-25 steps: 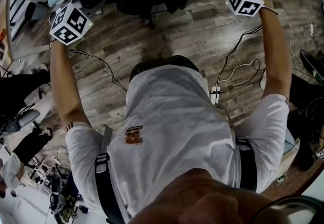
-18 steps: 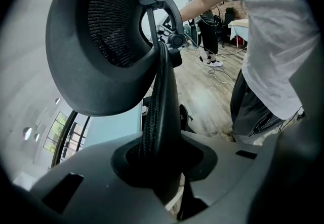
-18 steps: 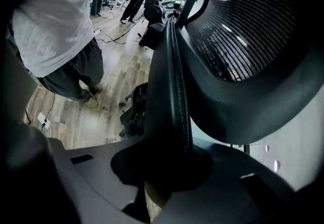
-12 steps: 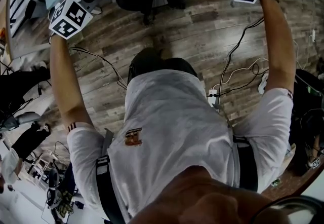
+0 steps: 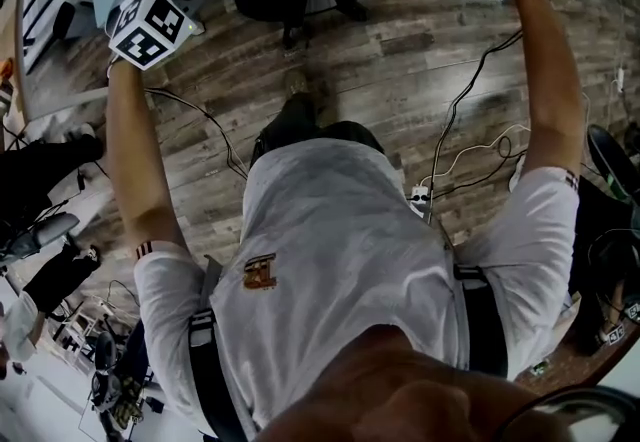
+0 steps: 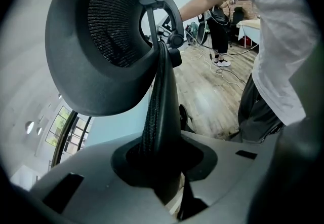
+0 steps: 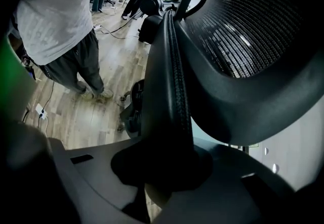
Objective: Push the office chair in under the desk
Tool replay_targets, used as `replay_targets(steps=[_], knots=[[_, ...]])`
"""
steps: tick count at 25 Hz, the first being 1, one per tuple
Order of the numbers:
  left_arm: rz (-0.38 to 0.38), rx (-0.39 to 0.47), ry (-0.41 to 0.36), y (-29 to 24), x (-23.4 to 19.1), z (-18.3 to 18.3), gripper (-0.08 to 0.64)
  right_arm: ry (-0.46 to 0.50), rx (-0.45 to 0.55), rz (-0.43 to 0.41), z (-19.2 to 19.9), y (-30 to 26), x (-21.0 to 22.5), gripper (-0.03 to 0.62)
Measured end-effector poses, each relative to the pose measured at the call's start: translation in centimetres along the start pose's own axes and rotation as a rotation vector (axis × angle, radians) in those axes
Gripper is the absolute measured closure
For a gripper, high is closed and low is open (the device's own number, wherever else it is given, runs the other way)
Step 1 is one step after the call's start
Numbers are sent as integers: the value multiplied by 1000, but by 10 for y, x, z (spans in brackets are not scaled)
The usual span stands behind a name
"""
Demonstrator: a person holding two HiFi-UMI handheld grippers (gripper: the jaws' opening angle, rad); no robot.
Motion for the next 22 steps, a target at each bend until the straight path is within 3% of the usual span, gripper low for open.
replay_targets(steps=[22], knots=[[-26, -18, 27, -27, -35, -2, 456, 8, -15, 21, 28, -28, 43, 514]])
Point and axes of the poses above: the fingertips, and each gripper's own axes: y backward along the fingers, x to its right, z out of its underside, the point moved 3 cm from there along y, backward along the fingers, and after that the axes turned 3 degrees about -z, right-handed, at the moved point
